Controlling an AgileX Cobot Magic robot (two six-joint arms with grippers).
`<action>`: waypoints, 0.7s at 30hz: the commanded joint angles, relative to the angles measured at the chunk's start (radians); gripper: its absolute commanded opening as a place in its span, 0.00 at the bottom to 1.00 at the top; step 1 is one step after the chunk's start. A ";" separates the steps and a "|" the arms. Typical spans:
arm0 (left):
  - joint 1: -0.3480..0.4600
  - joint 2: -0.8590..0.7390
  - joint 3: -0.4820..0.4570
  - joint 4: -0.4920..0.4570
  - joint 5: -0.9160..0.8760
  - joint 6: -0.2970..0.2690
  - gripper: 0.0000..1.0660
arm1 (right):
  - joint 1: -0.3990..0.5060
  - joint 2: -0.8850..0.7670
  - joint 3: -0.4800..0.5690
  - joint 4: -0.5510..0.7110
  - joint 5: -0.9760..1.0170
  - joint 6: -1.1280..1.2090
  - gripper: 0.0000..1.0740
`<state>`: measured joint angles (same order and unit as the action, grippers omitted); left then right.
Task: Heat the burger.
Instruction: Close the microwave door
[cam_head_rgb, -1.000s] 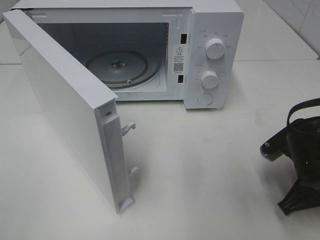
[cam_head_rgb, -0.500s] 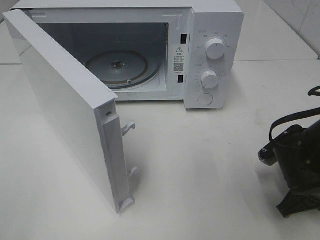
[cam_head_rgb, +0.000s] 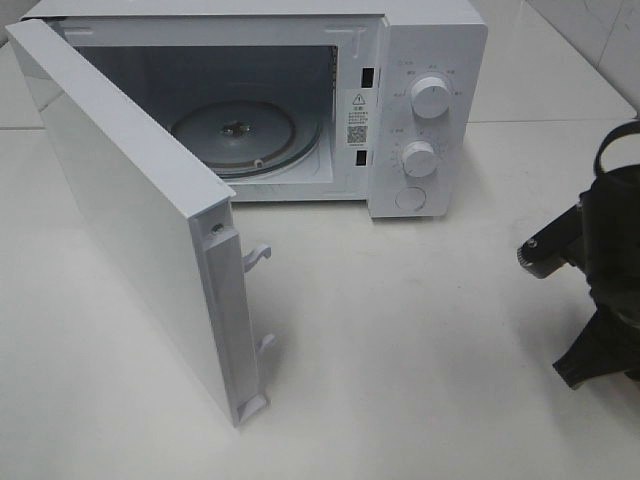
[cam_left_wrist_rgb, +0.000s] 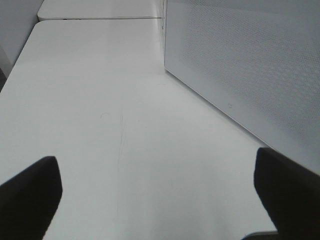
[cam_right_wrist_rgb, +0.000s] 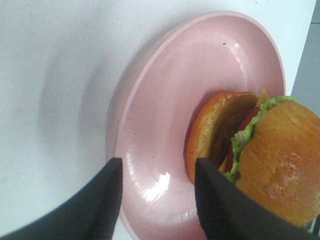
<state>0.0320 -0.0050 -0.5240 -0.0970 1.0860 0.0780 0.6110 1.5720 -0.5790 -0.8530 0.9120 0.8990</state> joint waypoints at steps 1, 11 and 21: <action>0.002 -0.004 0.002 0.002 -0.014 -0.003 0.93 | -0.001 -0.058 -0.010 0.050 0.010 -0.080 0.47; 0.002 -0.004 0.002 0.002 -0.014 -0.003 0.93 | -0.001 -0.335 -0.070 0.297 -0.009 -0.350 0.64; 0.002 -0.004 0.002 0.002 -0.014 -0.003 0.93 | -0.001 -0.582 -0.071 0.572 0.024 -0.648 0.70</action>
<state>0.0320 -0.0050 -0.5240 -0.0970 1.0860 0.0780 0.6110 1.0260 -0.6470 -0.3200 0.9190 0.3050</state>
